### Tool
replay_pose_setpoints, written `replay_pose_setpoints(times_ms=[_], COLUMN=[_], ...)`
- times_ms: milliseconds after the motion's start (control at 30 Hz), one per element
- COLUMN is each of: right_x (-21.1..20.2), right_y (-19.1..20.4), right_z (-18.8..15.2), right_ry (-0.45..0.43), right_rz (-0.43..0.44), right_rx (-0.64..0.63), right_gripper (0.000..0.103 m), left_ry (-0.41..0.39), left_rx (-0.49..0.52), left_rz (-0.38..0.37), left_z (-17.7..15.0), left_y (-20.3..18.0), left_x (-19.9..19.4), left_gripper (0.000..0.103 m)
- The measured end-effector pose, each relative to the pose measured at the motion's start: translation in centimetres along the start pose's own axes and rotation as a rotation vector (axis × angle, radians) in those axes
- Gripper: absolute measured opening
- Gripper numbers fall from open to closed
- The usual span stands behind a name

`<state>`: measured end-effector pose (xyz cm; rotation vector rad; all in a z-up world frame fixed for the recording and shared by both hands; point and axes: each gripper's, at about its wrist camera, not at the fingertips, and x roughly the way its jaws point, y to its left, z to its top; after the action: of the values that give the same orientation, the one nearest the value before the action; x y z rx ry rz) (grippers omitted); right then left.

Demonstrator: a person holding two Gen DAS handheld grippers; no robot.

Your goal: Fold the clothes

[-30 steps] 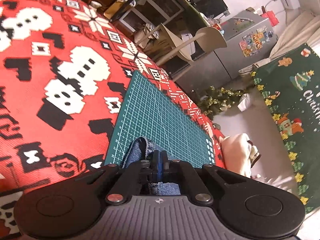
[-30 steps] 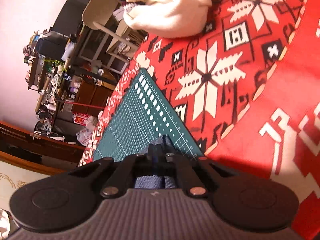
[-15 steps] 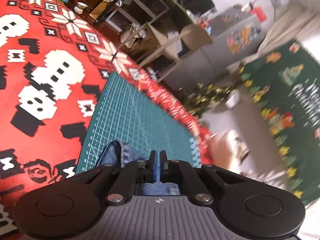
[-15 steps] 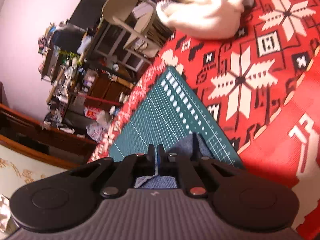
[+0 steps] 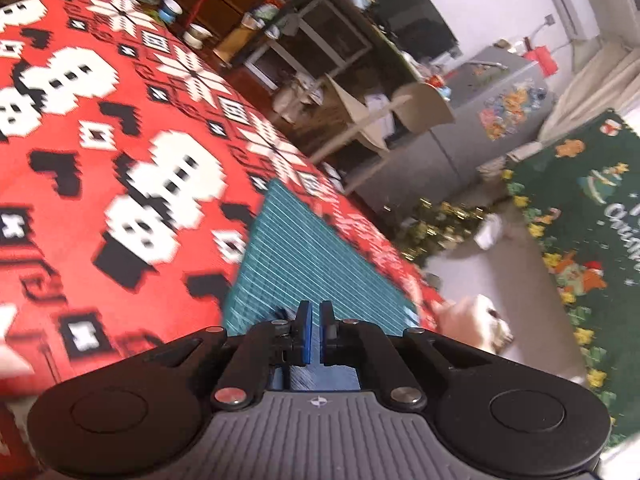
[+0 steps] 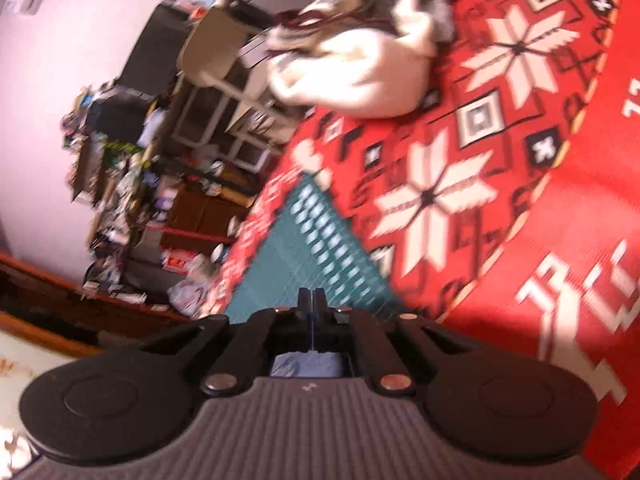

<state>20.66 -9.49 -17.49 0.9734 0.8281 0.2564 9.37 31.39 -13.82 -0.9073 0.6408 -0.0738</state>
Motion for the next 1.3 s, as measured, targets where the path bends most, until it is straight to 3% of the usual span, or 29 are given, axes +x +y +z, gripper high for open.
replay_pose_setpoints(times_ms=[133, 233, 367, 467, 600, 867, 1033, 1200, 1300], right_x=[0.3, 1.0, 0.5, -0.8, -2.2, -3.1, -3.5, -4.2, -5.5], right_y=[0.6, 0.5, 0.0, 0.1, 0.3, 1.4, 1.4, 0.5, 0.6], right_z=[-1.3, -2.2, -2.2, -2.2, -2.3, -5.7, -6.9, -6.4, -6.5], right_ry=[0.075, 0.108, 0.104, 0.076, 0.069, 0.175, 0.194, 0.177, 0.142], right_rz=[-0.013, -0.096, -0.121, -0.166, -0.106, -0.027, -0.100, -0.134, -0.133], right_rx=[-0.046, -0.120, -0.111, -0.147, -0.104, -0.151, -0.200, -0.161, -0.164], right_gripper=[0.002, 0.000, 0.000, 0.001, 0.002, 0.006, 0.000, 0.000, 0.007], left_ry=[0.099, 0.142, 0.153, 0.117, 0.108, 0.169, 0.219, 0.217, 0.194], left_rx=[0.042, 0.136, 0.120, 0.159, 0.115, 0.160, 0.182, 0.162, 0.165], left_rz=[-0.072, -0.002, 0.040, 0.082, 0.041, -0.034, 0.045, 0.047, 0.041], left_z=[-2.2, -3.7, -3.7, -3.9, -4.2, -5.6, -6.5, -6.7, -6.9], left_y=[-2.1, -3.2, -2.3, -2.3, -1.7, -3.3, -2.8, -2.3, -2.5], left_x=[0.8, 2.0, 2.0, 0.7, -0.7, -0.3, 0.3, -0.6, -1.7], left_gripper=[0.003, 0.003, 0.002, 0.002, 0.002, 0.002, 0.002, 0.002, 0.002])
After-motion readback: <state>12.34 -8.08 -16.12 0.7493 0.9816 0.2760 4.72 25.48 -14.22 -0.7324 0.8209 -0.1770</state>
